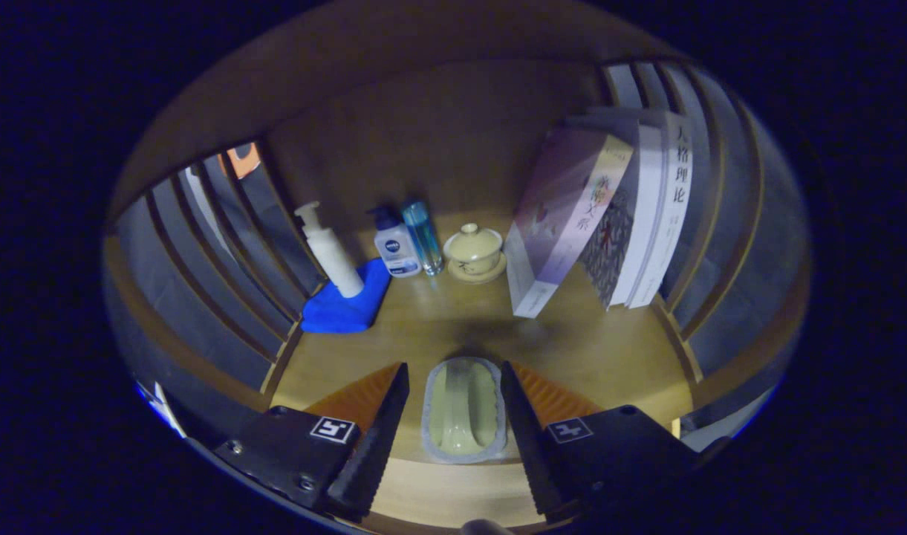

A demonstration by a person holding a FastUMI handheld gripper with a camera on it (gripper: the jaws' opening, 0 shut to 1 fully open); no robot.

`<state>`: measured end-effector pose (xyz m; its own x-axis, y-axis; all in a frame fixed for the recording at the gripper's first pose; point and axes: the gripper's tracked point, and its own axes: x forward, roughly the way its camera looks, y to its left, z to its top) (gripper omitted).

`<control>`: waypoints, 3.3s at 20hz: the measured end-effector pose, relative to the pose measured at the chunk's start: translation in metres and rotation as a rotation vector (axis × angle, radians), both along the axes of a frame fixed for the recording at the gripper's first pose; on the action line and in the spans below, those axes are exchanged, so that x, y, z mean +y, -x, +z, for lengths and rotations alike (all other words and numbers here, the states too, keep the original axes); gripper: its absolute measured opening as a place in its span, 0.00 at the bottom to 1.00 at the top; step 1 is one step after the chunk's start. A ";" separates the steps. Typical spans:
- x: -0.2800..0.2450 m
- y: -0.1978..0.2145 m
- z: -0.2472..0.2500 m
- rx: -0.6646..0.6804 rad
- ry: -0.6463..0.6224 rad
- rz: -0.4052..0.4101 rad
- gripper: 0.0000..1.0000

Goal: Pull open the drawer, take out the items inside it, and place them on the countertop above the cabinet.

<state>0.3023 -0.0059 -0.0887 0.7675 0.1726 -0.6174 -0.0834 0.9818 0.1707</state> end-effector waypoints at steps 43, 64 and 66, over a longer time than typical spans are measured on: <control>0.001 0.304 -0.168 -0.437 0.120 -0.075 0.99; 0.009 0.265 -0.182 -0.415 0.068 -0.125 0.98; 0.009 0.258 -0.181 -0.413 0.088 -0.126 0.98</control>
<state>0.0442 0.0028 -0.2694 0.9646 0.0226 -0.2626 -0.0061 0.9980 0.0636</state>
